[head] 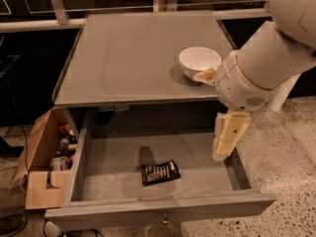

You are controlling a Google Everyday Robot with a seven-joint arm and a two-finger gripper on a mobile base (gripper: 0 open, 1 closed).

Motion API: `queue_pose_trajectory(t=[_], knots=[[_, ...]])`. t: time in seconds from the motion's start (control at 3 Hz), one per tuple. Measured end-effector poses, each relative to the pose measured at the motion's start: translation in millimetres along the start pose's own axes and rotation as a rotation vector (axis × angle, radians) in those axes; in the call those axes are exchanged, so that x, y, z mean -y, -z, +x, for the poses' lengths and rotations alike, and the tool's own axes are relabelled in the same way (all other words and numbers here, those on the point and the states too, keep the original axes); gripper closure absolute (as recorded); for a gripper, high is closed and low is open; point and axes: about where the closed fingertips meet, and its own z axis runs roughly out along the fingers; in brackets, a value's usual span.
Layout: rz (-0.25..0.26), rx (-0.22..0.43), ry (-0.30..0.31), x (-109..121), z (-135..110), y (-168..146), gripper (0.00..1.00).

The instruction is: Pick rxbar chocolate from top drawer and place on counter

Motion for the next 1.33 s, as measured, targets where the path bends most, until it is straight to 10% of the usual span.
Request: queue_pose_trajectory(t=[1.33], knots=[[0.003,-0.072,-0.144,6,4,-68,0.0]])
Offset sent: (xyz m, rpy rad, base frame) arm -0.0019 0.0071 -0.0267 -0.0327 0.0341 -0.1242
